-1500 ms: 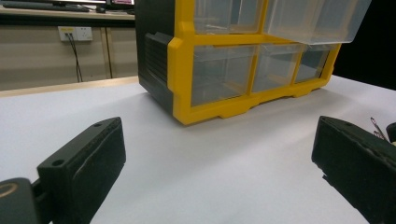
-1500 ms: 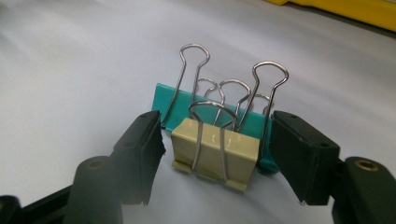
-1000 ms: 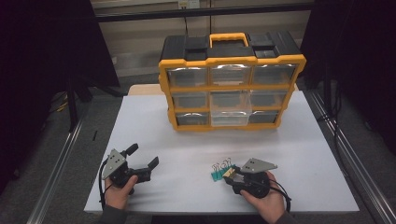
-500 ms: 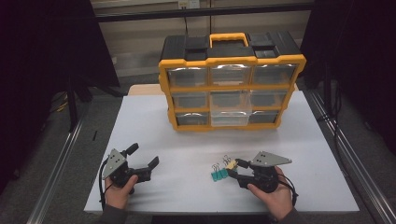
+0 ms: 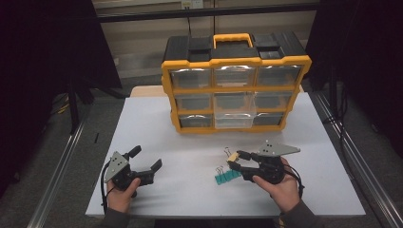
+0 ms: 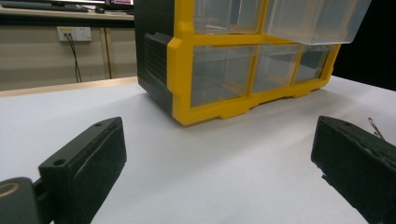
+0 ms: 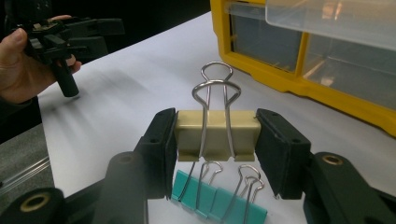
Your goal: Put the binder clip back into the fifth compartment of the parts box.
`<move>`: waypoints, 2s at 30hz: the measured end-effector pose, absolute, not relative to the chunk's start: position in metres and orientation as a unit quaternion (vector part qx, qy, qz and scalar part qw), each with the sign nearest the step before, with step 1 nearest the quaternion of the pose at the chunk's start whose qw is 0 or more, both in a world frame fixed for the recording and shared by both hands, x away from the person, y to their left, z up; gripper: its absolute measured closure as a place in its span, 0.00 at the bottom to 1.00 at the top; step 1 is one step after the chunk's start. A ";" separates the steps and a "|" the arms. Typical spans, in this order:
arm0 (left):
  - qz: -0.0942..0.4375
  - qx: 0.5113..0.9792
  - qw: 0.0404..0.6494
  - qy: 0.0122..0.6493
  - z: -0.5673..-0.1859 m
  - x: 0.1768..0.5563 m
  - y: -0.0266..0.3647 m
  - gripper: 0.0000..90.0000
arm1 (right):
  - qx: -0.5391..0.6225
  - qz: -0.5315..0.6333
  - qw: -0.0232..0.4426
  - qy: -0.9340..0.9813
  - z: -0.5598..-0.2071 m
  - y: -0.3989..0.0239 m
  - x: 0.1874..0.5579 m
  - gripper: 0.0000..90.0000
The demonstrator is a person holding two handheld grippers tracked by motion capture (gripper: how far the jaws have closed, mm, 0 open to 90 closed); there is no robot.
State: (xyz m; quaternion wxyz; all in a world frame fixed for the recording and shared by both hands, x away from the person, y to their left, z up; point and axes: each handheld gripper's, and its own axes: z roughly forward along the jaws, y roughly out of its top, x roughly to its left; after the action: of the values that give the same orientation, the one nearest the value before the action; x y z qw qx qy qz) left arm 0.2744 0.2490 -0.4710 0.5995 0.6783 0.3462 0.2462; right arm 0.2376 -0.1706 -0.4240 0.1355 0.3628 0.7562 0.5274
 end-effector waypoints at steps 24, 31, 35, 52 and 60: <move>0.245 0.680 0.600 0.342 -0.471 0.275 0.250 0.04 | 0.330 0.572 0.143 0.737 -0.361 -0.172 0.260 0.56; 0.247 0.679 0.600 0.344 -0.470 0.274 0.250 0.04 | 0.328 0.592 0.169 0.717 -0.340 -0.172 0.267 0.56; 0.246 0.679 0.601 0.344 -0.470 0.274 0.250 0.04 | 0.334 0.596 0.186 0.706 -0.331 -0.175 0.274 0.56; 0.247 0.681 0.599 0.342 -0.470 0.275 0.250 0.04 | 0.395 0.566 0.259 0.676 -0.331 -0.178 0.319 0.56; 0.245 0.684 0.597 0.339 -0.471 0.276 0.251 0.04 | 0.414 0.559 0.266 0.667 -0.336 -0.174 0.330 0.40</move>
State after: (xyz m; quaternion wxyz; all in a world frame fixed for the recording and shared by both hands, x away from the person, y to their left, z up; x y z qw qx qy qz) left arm 0.2757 0.2511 -0.4708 0.5969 0.6844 0.3392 0.2455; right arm 0.3301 -0.1745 -0.3363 0.2665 0.4139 0.6674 0.5588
